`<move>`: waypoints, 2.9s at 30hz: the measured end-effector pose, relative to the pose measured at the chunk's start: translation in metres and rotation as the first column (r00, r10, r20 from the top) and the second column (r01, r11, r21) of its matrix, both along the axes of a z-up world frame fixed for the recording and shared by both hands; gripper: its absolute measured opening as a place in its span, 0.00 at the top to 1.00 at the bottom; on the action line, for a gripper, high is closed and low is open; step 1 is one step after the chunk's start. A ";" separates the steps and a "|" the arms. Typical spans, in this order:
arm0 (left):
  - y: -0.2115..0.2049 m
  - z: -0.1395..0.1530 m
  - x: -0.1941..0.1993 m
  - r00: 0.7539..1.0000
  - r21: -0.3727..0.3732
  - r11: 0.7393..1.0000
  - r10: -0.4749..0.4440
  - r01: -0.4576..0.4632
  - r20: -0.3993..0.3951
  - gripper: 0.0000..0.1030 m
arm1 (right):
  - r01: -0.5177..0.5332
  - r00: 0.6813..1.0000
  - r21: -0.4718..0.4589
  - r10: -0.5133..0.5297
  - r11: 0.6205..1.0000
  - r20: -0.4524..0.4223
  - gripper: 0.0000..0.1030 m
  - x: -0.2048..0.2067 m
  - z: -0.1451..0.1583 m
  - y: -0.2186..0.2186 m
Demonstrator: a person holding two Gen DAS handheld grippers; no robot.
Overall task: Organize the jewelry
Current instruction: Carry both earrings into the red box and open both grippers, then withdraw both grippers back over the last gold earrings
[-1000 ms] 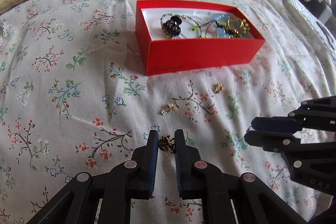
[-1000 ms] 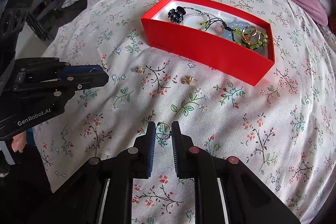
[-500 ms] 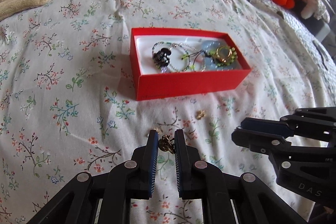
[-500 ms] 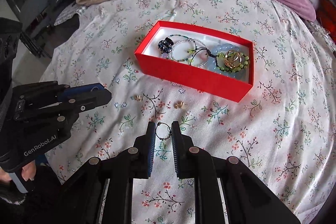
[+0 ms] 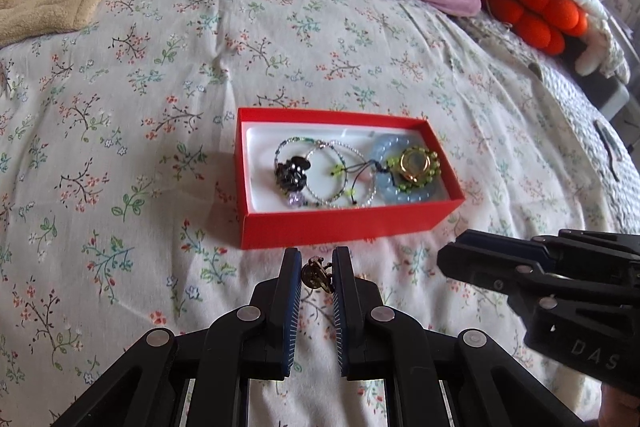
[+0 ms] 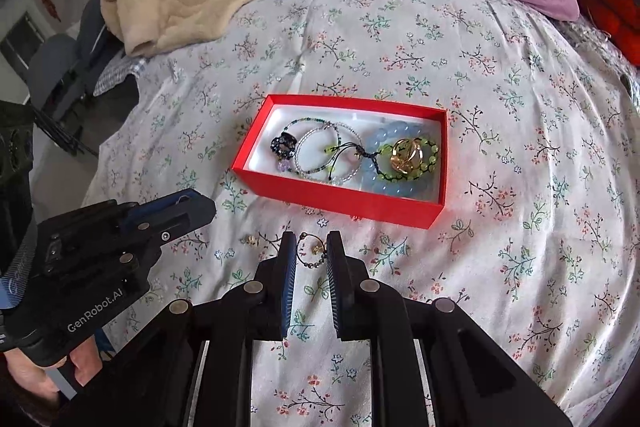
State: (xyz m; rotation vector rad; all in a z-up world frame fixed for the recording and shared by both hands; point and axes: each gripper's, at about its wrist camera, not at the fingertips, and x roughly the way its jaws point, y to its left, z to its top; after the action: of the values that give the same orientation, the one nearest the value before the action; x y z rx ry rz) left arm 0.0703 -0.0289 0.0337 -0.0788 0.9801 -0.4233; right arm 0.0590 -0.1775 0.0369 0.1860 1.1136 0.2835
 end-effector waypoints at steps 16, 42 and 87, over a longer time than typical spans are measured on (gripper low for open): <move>-0.023 -0.015 0.054 1.000 -0.069 0.997 0.029 -0.029 -0.006 0.91 | 0.135 0.991 0.107 -0.135 0.985 -0.009 0.84 0.047 -0.011 -0.047; -0.055 -0.037 0.068 1.000 0.071 0.997 -0.027 0.026 0.016 0.89 | 0.157 0.987 0.169 -0.150 0.973 -0.057 0.83 0.063 -0.030 -0.060; -0.003 -0.011 -0.027 0.999 0.209 0.978 -0.016 0.006 0.044 0.01 | 0.079 0.995 -0.131 -0.071 0.988 0.062 0.05 -0.028 0.002 -0.040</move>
State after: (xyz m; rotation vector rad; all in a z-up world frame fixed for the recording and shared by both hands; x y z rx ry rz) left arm 0.0430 -0.0317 0.0227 0.1256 0.9753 -0.3292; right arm 0.0309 -0.2176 0.0392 0.1007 1.0620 0.1458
